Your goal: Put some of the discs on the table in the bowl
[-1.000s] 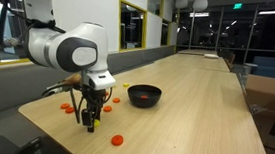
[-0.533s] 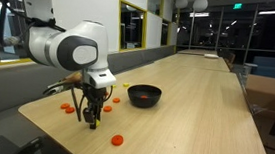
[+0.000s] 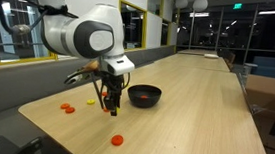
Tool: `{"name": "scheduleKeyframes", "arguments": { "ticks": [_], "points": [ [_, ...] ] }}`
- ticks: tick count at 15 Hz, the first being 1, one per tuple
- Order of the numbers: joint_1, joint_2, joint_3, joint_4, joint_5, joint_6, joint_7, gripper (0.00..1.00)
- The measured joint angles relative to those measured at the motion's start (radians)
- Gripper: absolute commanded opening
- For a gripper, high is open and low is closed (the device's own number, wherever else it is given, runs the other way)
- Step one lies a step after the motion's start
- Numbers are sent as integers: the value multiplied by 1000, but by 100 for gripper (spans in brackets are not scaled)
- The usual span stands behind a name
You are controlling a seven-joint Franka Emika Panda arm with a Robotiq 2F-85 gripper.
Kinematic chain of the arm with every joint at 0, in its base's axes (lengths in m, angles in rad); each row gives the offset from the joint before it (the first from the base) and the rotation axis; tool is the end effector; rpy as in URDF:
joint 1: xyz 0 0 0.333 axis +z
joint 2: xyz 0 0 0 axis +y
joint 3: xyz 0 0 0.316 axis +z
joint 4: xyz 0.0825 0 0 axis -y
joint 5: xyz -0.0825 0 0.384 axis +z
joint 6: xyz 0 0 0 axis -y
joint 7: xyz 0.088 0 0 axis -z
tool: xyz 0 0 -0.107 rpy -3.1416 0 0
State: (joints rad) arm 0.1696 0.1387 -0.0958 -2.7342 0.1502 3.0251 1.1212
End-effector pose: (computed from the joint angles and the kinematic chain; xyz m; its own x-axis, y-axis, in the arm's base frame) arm 0.4092 0.0175 0.1940 0.3654 -0.9299 0.0416 -0.9182 -0.3674 -0.1478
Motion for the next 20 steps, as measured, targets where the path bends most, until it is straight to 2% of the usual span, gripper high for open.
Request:
{"name": "scheduleKeyframes", "arguments": {
  "ticks": [2,4,11,16,17,18,20],
  "points": [
    [-8,-27,-43,30,-50,-20,0,26],
    [-29,-38,-50,86,-76,-57,-3,26],
    [-82,-2,-20,331,-83,-224,-70,26],
    [-123,97,10,494,-20,-313,-183,26],
    [-128,119,15,522,-6,-328,-203,67],
    [-132,141,18,547,4,-340,-218,68],
    [-138,179,21,591,26,-367,-241,81]
  ]
}}
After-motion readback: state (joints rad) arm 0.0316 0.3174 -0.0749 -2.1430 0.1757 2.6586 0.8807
